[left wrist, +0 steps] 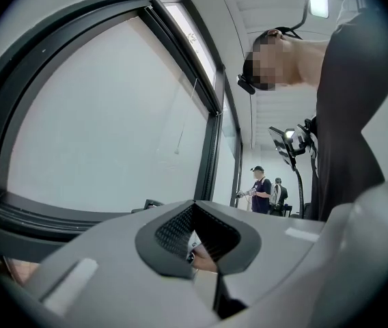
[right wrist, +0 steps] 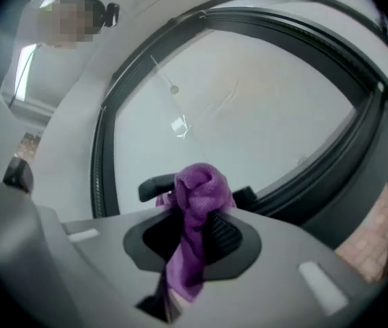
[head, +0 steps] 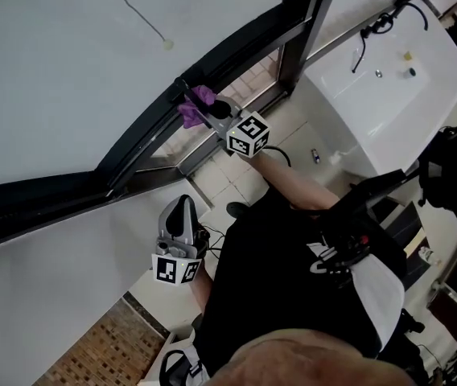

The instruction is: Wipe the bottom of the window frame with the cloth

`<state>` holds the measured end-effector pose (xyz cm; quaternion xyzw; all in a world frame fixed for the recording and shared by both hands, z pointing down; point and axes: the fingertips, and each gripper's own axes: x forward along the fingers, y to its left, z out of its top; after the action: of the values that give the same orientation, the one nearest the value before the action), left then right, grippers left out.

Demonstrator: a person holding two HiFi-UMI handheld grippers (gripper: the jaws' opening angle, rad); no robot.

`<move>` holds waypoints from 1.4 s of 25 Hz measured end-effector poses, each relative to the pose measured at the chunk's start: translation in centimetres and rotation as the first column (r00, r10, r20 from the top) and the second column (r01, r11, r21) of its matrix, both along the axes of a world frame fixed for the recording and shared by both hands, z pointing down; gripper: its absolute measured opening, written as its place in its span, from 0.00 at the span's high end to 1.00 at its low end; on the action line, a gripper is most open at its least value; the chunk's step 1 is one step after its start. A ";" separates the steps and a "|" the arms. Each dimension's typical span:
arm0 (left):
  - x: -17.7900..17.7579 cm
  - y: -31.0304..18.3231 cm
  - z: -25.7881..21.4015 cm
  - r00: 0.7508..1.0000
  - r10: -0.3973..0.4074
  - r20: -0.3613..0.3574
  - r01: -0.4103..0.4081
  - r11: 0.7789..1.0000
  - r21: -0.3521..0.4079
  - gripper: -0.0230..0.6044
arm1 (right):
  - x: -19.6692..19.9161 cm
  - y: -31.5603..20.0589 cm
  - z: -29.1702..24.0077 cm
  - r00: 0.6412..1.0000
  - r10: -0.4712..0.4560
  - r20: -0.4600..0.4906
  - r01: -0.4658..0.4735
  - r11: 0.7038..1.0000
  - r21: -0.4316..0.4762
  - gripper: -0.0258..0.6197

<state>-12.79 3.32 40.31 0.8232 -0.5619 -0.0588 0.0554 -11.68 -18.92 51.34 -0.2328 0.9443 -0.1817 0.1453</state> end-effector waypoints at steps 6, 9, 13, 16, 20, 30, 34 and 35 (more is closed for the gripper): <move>-0.7 0.9 0.3 0.999 -0.032 -0.010 0.032 0.999 -0.009 0.97 | -1.7 -1.7 -0.6 0.995 0.038 -0.088 -0.025 0.989 0.148 0.85; -0.8 0.9 0.4 1.000 -0.027 -0.013 0.026 1.000 -0.012 0.97 | -1.1 -0.1 -0.8 0.999 -0.047 -0.027 0.051 0.989 0.139 0.85; -0.4 0.4 0.6 1.000 -0.008 -0.017 0.008 1.000 -0.008 0.97 | 1.3 3.6 -0.9 0.989 -0.147 0.025 0.143 0.981 0.130 0.85; -0.4 0.2 0.7 1.000 -0.001 -0.016 0.001 1.000 -0.012 0.97 | 4.5 8.1 -2.7 0.963 -0.260 0.063 0.245 0.952 0.182 0.85; -0.9 -0.1 1.1 1.000 -0.002 -0.029 0.002 1.000 -0.015 0.97 | 7.9 5.6 -5.6 0.988 -0.154 -0.019 0.154 0.960 0.235 0.85; -0.4 0.3 0.5 0.999 -0.029 -0.027 0.029 1.000 0.007 0.97 | -3.4 -7.7 -1.7 0.691 -0.062 -0.720 0.258 0.952 0.165 0.85; -1.7 0.7 0.4 0.997 -0.076 -0.019 0.076 0.997 0.006 0.97 | 1.7 -10.8 -1.0 0.488 0.147 -0.861 0.187 0.945 0.267 0.85; -1.9 0.9 0.5 0.996 -0.084 -0.021 0.084 0.996 0.004 0.97 | 3.1 -11.7 -1.0 0.464 0.186 -0.866 0.150 0.947 0.283 0.85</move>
<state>-14.73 4.23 40.78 0.7983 -0.5954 -0.0712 0.0569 -8.54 -30.62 50.35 -0.2762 0.8954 0.1225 -0.3271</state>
